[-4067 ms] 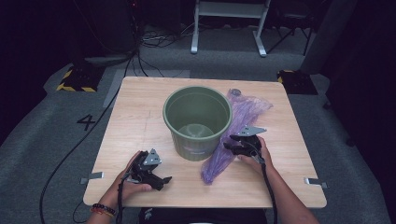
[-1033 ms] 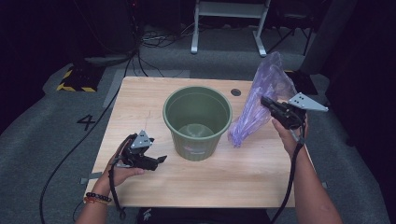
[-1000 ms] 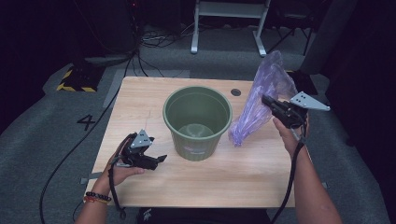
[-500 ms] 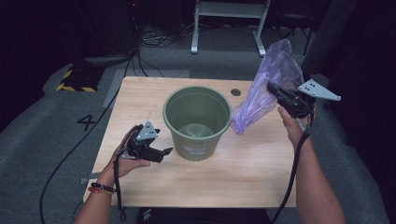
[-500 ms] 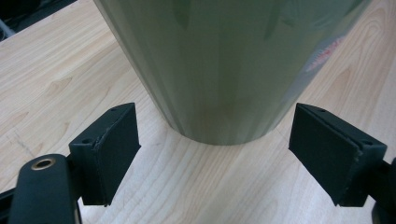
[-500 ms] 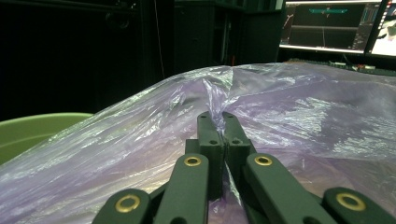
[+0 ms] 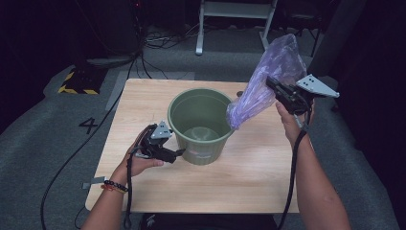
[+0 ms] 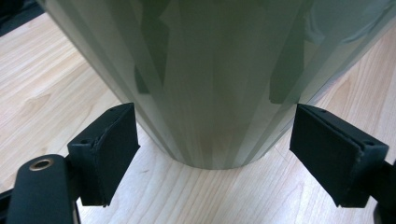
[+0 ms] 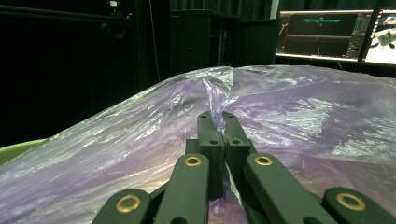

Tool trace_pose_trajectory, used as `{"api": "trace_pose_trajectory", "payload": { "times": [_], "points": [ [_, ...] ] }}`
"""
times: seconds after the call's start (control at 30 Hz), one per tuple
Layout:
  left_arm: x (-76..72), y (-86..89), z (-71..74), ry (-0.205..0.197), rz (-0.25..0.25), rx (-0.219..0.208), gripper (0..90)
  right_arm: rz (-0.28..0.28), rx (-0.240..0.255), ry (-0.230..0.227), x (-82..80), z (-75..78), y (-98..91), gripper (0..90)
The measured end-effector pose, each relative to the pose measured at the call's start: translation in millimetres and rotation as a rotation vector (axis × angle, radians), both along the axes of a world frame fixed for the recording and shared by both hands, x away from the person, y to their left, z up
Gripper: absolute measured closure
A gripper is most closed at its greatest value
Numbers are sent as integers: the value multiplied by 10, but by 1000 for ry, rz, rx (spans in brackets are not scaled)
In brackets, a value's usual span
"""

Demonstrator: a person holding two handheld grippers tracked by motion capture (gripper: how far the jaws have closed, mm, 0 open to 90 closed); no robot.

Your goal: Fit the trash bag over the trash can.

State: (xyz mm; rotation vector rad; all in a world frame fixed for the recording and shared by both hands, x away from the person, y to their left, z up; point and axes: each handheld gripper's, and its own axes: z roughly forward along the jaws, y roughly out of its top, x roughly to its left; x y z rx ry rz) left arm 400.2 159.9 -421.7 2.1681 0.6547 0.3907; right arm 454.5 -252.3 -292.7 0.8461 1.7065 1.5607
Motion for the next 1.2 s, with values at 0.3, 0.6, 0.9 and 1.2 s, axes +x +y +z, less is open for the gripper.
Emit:
{"api": "trace_pose_trajectory", "payload": {
  "times": [0.3,0.6,0.9,1.2],
  "points": [
    [52,-94,-20,0,-3,-20,151,14,-34,0,35,-51,196,898],
    [101,-194,-34,6,-6,-54,153,11,-82,-7,103,-126,453,898],
    [-16,41,9,-9,16,-95,160,-1,-130,-13,130,-256,621,898],
    [-136,268,198,-109,104,-100,163,29,-214,-11,74,-383,772,890]
  ]
}}
